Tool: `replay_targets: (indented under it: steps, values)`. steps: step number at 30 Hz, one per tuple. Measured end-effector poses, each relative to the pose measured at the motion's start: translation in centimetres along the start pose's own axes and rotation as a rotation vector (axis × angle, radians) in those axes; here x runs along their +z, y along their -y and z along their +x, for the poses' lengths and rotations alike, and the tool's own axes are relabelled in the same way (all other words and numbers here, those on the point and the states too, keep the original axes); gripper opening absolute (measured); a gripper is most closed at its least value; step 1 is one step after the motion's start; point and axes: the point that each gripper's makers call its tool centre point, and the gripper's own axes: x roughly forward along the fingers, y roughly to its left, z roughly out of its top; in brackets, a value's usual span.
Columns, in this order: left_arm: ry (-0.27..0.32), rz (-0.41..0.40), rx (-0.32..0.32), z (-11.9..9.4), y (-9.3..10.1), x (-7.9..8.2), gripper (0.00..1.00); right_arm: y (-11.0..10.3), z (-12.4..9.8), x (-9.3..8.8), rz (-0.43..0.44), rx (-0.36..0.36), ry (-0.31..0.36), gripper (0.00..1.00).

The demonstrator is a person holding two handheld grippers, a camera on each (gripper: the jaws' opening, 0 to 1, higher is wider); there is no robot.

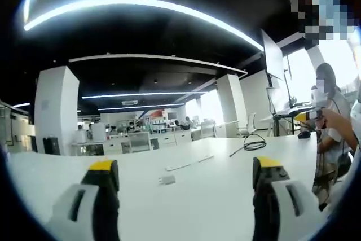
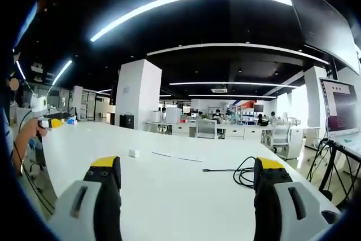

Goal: Plug the desk Type‑C cable into the charger adapter.

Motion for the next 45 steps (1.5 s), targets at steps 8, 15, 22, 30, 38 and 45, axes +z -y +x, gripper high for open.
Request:
replay_targets:
  steps: [8,15,22,30,38,45]
  values:
    - [-0.035,-0.014,0.004,-0.1,0.1,-0.8,1.00,-0.5,0.2,0.0,-0.004,0.008,0.005,1.00]
    - [-0.043,-0.021,0.003,-0.2,0.3,-1.1,1.00,-1.1,0.4,-0.3,-0.001,0.015,0.005,1.00]
    - [-0.042,-0.028,0.008,-0.3,0.2,-1.2,0.99,-1.3,0.2,-0.2,-0.005,0.017,0.013,1.00]
    - [-0.054,-0.027,0.003,-0.2,0.6,-1.5,0.99,-1.2,0.2,-0.2,-0.006,0.020,0.015,1.00]
    - [-0.058,-0.014,-0.012,0.5,0.7,-1.4,0.99,-1.0,0.3,-0.2,-0.005,0.022,0.019,1.00]
    - [-0.071,0.000,-0.034,1.5,0.7,-1.5,0.99,-0.9,0.3,-0.4,-0.004,0.025,0.016,1.00]
